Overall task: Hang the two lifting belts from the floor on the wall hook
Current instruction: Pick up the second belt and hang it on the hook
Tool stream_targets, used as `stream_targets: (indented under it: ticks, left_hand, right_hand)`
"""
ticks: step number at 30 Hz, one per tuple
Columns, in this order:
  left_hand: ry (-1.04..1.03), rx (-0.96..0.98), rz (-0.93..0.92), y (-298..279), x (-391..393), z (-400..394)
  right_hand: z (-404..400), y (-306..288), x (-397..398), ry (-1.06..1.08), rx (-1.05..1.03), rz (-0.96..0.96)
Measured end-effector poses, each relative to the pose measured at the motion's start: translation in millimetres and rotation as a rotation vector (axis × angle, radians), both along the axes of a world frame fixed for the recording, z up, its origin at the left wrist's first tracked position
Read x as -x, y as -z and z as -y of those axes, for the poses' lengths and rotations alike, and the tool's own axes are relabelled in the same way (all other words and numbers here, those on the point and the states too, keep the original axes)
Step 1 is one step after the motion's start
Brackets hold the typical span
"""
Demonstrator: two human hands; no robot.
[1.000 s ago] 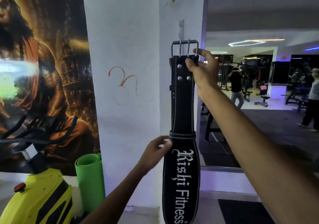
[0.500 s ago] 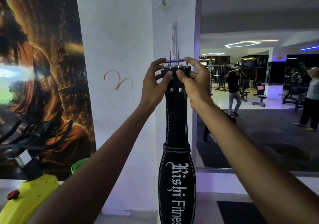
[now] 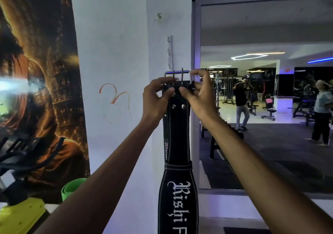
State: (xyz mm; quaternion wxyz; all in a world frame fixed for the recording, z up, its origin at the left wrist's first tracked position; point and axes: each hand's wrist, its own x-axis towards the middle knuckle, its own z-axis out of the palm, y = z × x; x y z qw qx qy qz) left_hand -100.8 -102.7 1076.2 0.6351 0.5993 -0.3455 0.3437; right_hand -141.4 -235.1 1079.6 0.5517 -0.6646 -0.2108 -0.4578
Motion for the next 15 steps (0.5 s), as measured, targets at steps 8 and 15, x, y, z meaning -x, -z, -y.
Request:
stream_targets:
  ticks: [8,15]
  left_hand:
    - [-0.009,0.016,0.014,-11.0,-45.4,29.2]
    - [0.055,0.063,0.007,-22.9,-117.4,49.7]
  right_hand:
    - [45.6,-17.4,-49.6,0.065,0.081,-0.052]
    - [64.5,-30.5,-128.8,0.206,0.108,-0.002]
